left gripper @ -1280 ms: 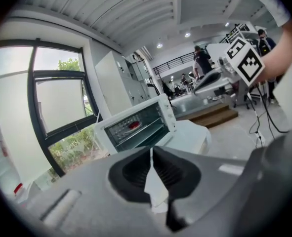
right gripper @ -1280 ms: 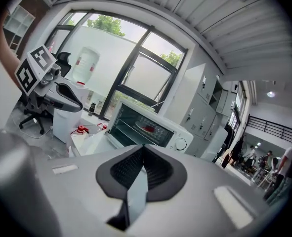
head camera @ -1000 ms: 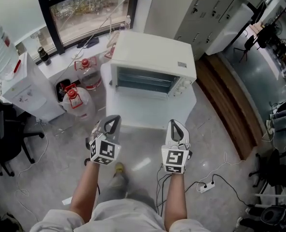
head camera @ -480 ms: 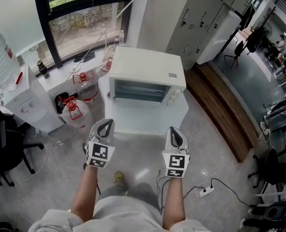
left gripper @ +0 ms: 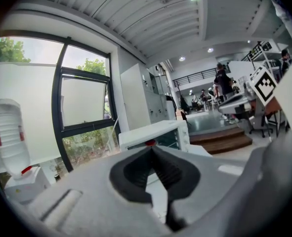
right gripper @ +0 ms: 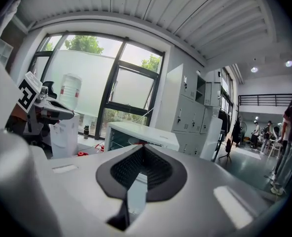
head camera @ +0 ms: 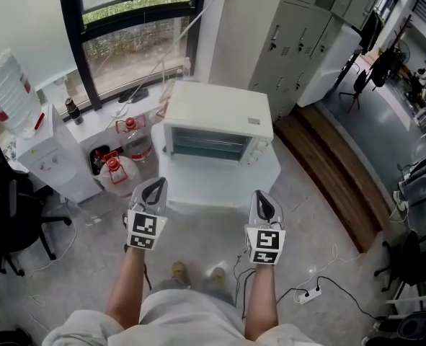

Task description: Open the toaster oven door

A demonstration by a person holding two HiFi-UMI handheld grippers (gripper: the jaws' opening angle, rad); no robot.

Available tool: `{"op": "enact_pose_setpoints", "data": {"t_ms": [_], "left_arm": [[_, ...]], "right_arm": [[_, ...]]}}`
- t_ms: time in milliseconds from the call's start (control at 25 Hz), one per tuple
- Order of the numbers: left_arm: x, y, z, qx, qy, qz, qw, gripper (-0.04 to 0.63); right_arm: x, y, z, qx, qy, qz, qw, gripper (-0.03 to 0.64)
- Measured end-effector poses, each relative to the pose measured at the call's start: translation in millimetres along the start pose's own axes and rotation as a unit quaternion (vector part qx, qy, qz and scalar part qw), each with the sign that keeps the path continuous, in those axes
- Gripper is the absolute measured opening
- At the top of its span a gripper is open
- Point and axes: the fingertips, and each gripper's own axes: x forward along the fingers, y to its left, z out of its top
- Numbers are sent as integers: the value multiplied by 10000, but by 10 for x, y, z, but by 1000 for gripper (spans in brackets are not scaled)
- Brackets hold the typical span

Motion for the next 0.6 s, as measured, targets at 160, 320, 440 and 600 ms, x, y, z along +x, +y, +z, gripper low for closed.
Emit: {"op": "enact_pose_setpoints", "data": {"t_ms": [160, 320, 440, 600], "left_arm": [[-22, -74, 139, 32, -40, 179, 9998, -2], [2, -180, 266, 10, -89, 259, 9996, -2], [17, -233, 348, 4, -111, 334, 9994, -2], [43, -213, 427, -40, -149, 449, 9989, -2]], "right_arm": [[-71, -204, 11, 179, -73, 109, 9998, 2], [-105, -425, 53, 186, -137, 158, 9996, 2], [-112, -533, 79, 196, -187, 219, 9994, 2], [-67, -598, 130, 179, -268, 296, 9990, 2]]}}
